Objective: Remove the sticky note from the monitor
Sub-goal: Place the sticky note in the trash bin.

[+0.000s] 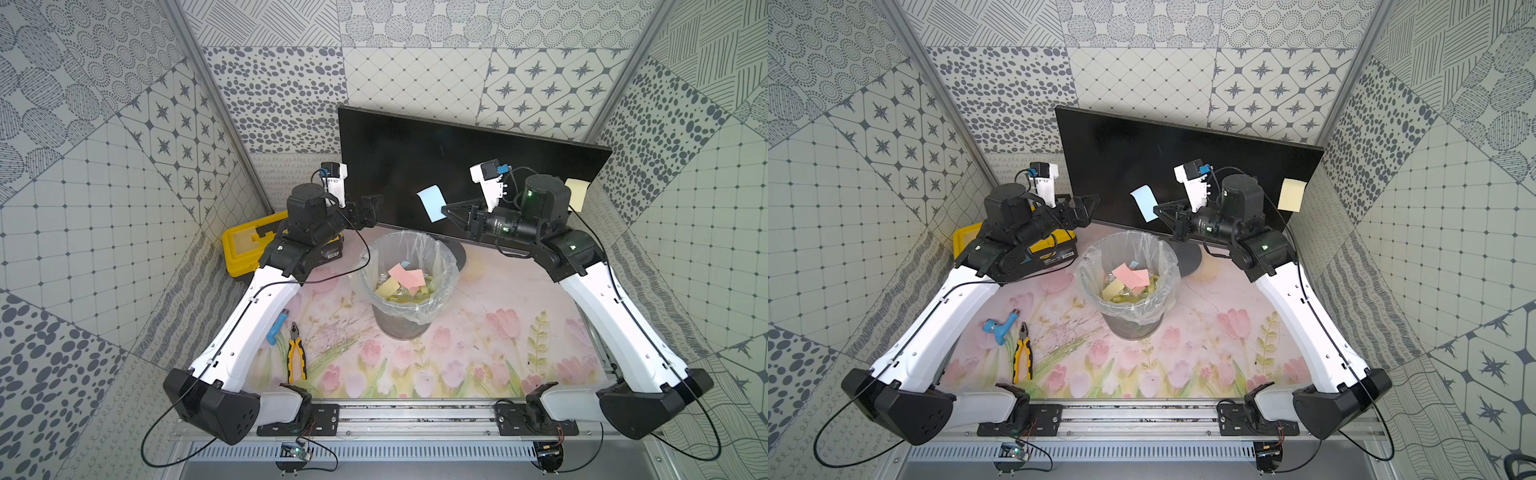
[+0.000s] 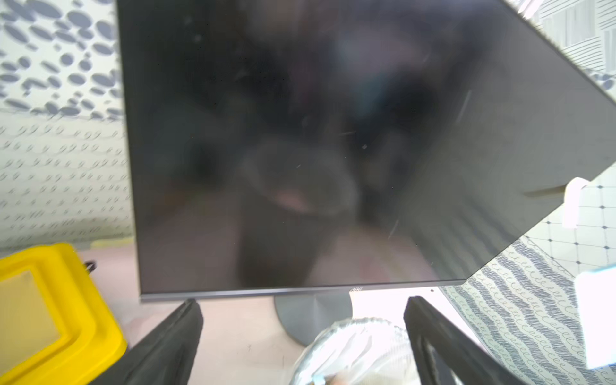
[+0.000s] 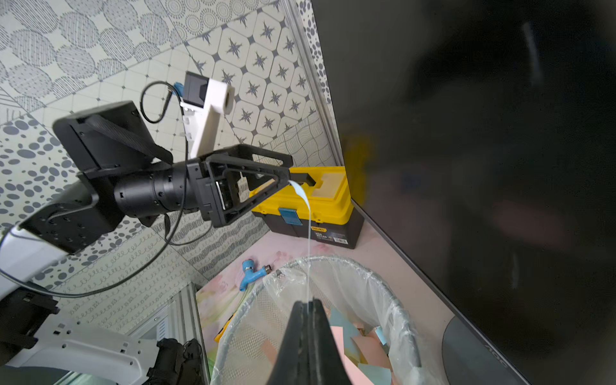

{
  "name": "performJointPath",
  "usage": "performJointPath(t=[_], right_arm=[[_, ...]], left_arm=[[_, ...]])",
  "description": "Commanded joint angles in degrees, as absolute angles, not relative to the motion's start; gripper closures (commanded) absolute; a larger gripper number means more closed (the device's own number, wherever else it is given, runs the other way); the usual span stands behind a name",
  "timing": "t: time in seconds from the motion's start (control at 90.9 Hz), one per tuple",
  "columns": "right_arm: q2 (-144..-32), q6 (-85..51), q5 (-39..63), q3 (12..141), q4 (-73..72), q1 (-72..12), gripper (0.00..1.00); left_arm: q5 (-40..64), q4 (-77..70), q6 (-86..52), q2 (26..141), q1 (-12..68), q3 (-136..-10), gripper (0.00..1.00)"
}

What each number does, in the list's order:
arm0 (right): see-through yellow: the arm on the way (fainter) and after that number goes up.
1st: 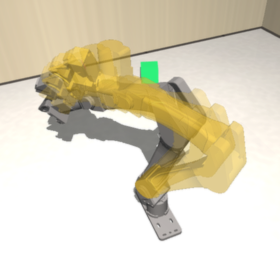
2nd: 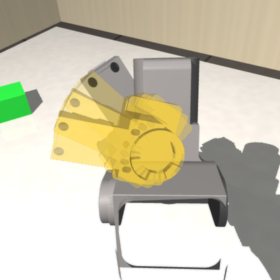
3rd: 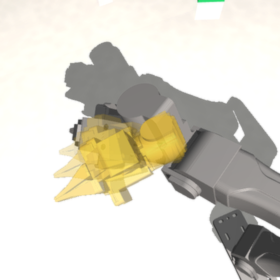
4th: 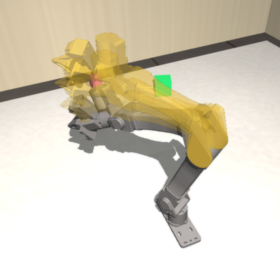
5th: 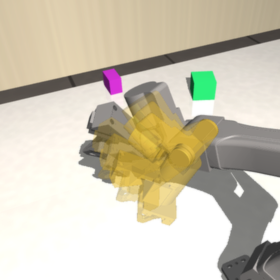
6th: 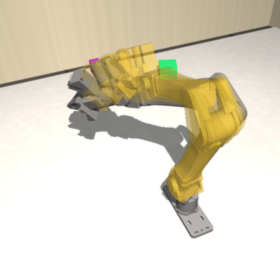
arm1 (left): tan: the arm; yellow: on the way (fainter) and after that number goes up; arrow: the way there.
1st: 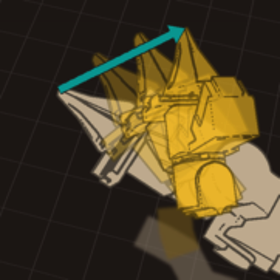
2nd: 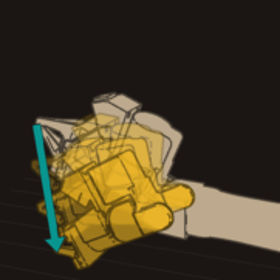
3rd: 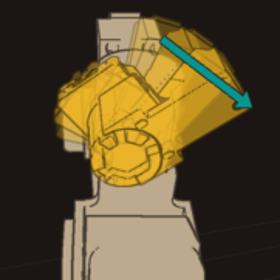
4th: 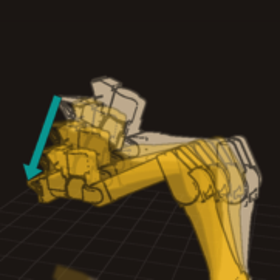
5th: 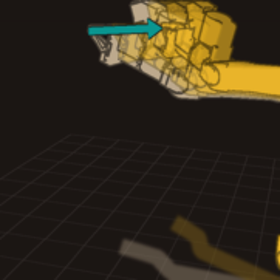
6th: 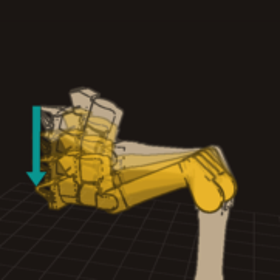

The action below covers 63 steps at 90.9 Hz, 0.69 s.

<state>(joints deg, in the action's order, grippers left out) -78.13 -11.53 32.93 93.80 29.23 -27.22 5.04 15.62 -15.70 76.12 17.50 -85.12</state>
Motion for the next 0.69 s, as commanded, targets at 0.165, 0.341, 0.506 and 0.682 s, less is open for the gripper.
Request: performJointPath(t=[0.165, 0.341, 0.506, 0.682], right_arm=[[-83.2, -3.4, 31.2, 97.2, 38.5, -31.5, 1.00], [-85.3, -0.1, 32.6, 97.2, 43.7, -32.4, 1.00], [-87.4, 3.0, 31.0, 97.5, 48.8, -33.3, 1.00], [-91.3, 8.1, 26.7, 100.3, 55.8, -35.8, 1.00]], left_arm=[[15.7, 37.8, -15.1, 75.5, 15.9, -83.5, 0.04], [17.3, 43.7, -14.2, 76.7, 15.9, -82.0, 0.08], [18.6, 43.5, -14.5, 76.8, 15.8, -80.4, 0.14], [18.5, 43.5, -14.8, 78.2, 15.9, -80.6, 0.26]])
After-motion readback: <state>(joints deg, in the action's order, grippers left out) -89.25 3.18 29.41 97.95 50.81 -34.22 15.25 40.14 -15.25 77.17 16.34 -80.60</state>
